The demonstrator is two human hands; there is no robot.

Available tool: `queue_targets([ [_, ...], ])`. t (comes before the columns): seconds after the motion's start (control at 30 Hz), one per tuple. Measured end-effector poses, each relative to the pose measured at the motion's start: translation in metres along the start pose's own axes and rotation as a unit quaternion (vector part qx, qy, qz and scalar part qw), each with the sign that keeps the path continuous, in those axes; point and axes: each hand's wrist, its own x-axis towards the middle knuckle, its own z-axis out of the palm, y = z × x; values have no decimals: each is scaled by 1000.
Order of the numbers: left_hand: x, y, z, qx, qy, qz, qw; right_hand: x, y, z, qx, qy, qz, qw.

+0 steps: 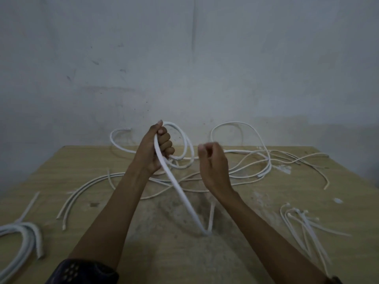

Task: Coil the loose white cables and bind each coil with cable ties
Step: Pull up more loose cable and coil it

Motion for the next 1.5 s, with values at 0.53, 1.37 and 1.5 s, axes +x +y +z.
queue_targets([
  [0.53, 5, -9, -13, -1, 118, 6, 993, -23, -46, -2, 200, -277, -16, 940],
  [1.37, -1, -10, -2, -12, -50, -77, 996, 17, 22, -18, 169, -317, 286, 888],
  [1.5, -3, -38, 24, 21, -120, -139, 983, 18, 17, -3, 238, -59, 181, 952],
])
